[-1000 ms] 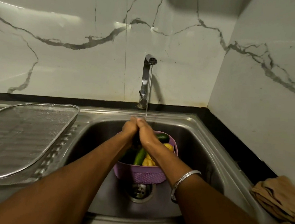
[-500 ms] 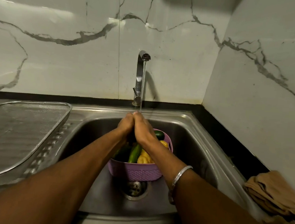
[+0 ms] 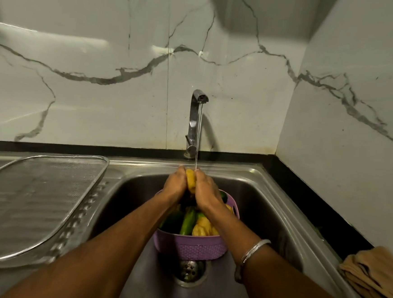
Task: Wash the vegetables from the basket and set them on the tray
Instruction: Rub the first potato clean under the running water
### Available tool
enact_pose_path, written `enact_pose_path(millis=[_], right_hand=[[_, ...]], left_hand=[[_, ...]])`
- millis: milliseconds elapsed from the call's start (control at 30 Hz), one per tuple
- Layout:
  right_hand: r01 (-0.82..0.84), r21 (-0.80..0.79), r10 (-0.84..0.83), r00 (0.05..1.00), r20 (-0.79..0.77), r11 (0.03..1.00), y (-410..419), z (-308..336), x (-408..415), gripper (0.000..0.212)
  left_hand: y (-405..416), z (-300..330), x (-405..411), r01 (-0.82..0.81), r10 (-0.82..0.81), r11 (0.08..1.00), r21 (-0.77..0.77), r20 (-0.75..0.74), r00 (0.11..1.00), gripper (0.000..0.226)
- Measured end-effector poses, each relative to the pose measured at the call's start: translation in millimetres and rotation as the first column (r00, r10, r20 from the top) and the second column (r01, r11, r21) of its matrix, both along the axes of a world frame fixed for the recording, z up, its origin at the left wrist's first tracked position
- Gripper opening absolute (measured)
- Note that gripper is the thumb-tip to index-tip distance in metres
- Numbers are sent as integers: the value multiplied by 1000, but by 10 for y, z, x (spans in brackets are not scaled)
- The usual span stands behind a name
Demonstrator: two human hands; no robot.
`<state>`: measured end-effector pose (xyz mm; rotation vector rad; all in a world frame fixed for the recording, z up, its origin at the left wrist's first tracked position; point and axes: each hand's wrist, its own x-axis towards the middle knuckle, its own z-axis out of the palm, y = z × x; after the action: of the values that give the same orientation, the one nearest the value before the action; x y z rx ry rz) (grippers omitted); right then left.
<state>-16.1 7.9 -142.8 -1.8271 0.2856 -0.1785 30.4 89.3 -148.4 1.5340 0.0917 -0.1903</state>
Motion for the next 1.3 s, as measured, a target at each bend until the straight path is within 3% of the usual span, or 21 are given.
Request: enact_pose_path(millis=[133, 200, 333, 433, 533, 633, 700, 800, 900, 967, 1067, 1200, 1300], right_hand=[[6, 68, -3, 999, -39, 998, -7, -27, 54, 55], [-26, 7, 26, 999, -21, 1000, -24, -41, 50, 56], [-41, 72, 38, 998, 41, 997, -118, -59, 13, 43], [-42, 70, 35, 995, 93, 997, -193, -48, -38, 5], [3, -6, -2, 994, 111, 1000, -274, -42, -38, 12], [13, -6, -12, 996, 87, 1000, -310, -29, -17, 19], [-26, -53, 29, 998, 62, 998, -312, -51, 9, 16], [-126, -197, 139, 989, 51, 972, -269, -114, 62, 14], [-140, -338, 166, 985, 49, 931, -244, -125, 116, 27], [-104, -362, 135, 989, 62, 926, -269, -133, 156, 32], [-49, -205, 64, 996, 66, 978, -295, -137, 200, 31], [97, -37, -93, 991, 101, 995, -265, -109, 230, 39], [53, 182, -33, 993, -111, 982, -195, -46, 179, 55]], left_hand=[[-44, -6, -46, -3, 7, 1000, -28, 174, 985, 56], [-62, -16, -52, 45, -31, 997, -62, 217, 976, 50], [-53, -35, -52, 87, -63, 992, -87, 249, 966, 45], [16, -77, 15, 102, -130, 989, 105, 321, 938, 51], [94, -139, 69, -29, -169, 928, 372, 487, 857, 45], [128, -176, 63, -78, -267, 851, 520, 555, 788, 38], [113, -186, 63, -60, -302, 820, 569, 519, 800, 35], [124, -192, 147, -12, -262, 810, 586, 379, 887, 43], [149, -192, 156, 182, -276, 887, 424, 171, 946, 49], [148, -185, 124, 222, -276, 919, 327, 129, 952, 48], [99, -245, 138, 115, -248, 917, 382, 319, 915, 51], [67, -259, 42, -106, -240, 845, 523, 550, 800, 48], [93, -236, 43, -222, -175, 828, 515, 614, 770, 41]])
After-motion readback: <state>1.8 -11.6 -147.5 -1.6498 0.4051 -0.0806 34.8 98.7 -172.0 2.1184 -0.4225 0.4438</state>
